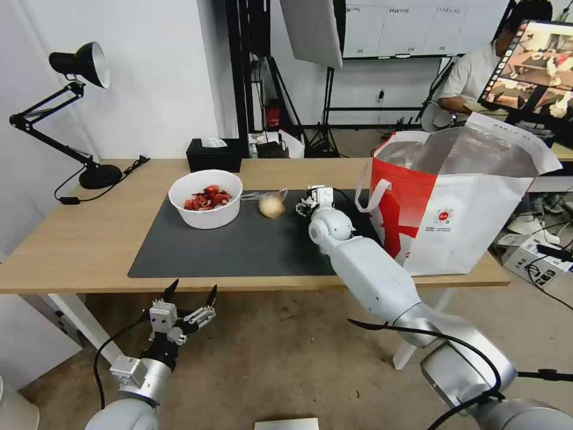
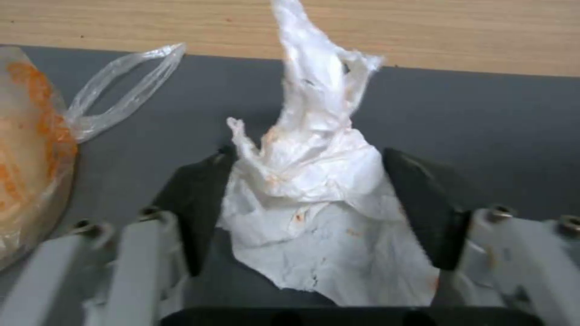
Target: Pick up the trash from the table and place it into the takeout bag.
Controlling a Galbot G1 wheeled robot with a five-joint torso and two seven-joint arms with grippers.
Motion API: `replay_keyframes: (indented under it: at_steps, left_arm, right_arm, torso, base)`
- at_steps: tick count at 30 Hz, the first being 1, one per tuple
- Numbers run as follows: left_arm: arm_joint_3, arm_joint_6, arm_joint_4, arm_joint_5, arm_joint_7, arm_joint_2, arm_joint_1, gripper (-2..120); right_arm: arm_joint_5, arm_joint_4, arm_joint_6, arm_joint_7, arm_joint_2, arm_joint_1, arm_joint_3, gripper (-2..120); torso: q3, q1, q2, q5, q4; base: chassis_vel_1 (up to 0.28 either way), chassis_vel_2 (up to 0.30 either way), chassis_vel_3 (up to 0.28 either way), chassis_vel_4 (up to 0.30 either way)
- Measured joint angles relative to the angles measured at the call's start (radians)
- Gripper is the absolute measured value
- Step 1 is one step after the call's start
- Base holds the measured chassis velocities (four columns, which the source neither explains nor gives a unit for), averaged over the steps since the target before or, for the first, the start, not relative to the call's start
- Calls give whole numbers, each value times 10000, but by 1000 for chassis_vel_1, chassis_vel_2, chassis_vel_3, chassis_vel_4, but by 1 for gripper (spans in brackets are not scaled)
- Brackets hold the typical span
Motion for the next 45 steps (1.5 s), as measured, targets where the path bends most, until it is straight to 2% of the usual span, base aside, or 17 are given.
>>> replay_keyframes:
  at_steps: [1, 2, 5, 7, 8, 10, 12, 13, 15, 18, 26, 37, 40, 41, 43, 45]
  left_arm:
    - [-1, 0, -4, 0, 0, 0, 5, 100]
    - [-1, 0, -4, 0, 0, 0, 5, 100]
    - [9, 0, -5, 1, 0, 0, 11, 100]
    - [11, 0, -8, 1, 0, 0, 13, 100]
    - [15, 0, -18, 3, 0, 0, 18, 100]
    - [16, 0, -27, 4, 0, -1, 21, 100]
    - [21, 0, -37, 7, 1, -6, 29, 100]
    - [21, 0, -37, 7, 1, -6, 29, 100]
    - [27, 0, -37, 10, 3, -12, 32, 100]
    - [29, 0, -39, 12, 3, -22, 29, 100]
    - [30, 0, -48, 12, 4, -64, 60, 100]
    - [-18, 2, -143, 13, 4, -67, 140, 100]
    - [-58, 2, -169, 13, 4, -86, 186, 100]
    - [-58, 2, -169, 13, 4, -86, 186, 100]
    - [-68, 2, -199, 13, 1, -100, 195, 100]
    - [-62, 3, -203, 13, 0, -114, 205, 100]
  right_arm:
    - [-1, 0, 4, 1, 4, -12, 2, 59]
    - [-1, 0, 4, 1, 4, -12, 2, 59]
    - [-6, 11, 17, 3, 3, -44, 5, 43]
    - [-6, 12, 20, 2, 1, -47, 6, 40]
    - [-7, 11, 28, 0, -9, -52, 8, 33]
    - [-8, 11, 34, -3, -14, -55, 9, 30]
    - [-11, 27, 44, -10, -35, -65, 12, 19]
    - [-11, 27, 44, -10, -35, -65, 12, 19]
    - [-13, 84, 47, -12, -49, -89, 7, 7]
    - [-12, 112, 58, -13, -52, -109, 2, 0]
    - [-55, 294, 520, -7, -77, -196, -48, 0]
    - [-476, 1543, 1406, 331, -539, -547, -258, 0]
    - [-569, 2625, 1675, 569, -1025, -829, -377, 0]
    - [-569, 2625, 1675, 569, -1025, -829, -377, 0]
    - [-569, 3744, 1861, 808, -1441, -1160, -447, 0]
    - [-567, 4231, 1964, 900, -1620, -1374, -456, 0]
  torso:
    - [0, 0, 0, 0, 0]
    - [0, 0, 0, 0, 0]
    - [0, 0, 0, 0, 0]
    - [0, 0, 0, 0, 0]
    - [0, 0, 0, 0, 0]
    - [0, 0, 0, 0, 0]
    - [0, 0, 0, 0, 0]
    - [0, 0, 0, 0, 0]
    - [0, 0, 0, 0, 0]
    - [0, 0, 0, 0, 0]
    - [0, 0, 0, 0, 0]
    - [0, 0, 0, 0, 0]
    - [0, 0, 0, 0, 0]
    - [0, 0, 0, 0, 0]
    - [-1, 0, 1, 1, 0]
    - [-1, -1, 1, 0, -1]
  base:
    - [0, 0, 0, 0]
    - [0, 0, 0, 0]
    - [0, 0, 0, 0]
    - [0, 0, 0, 0]
    - [0, 0, 0, 0]
    - [0, 0, 0, 0]
    - [0, 0, 0, 0]
    - [0, 0, 0, 0]
    - [0, 0, 0, 0]
    - [0, 0, 0, 0]
    - [0, 0, 0, 0]
    - [0, 0, 0, 0]
    - [0, 0, 0, 0]
    - [0, 0, 0, 0]
    - [0, 0, 0, 0]
    - [0, 0, 0, 0]
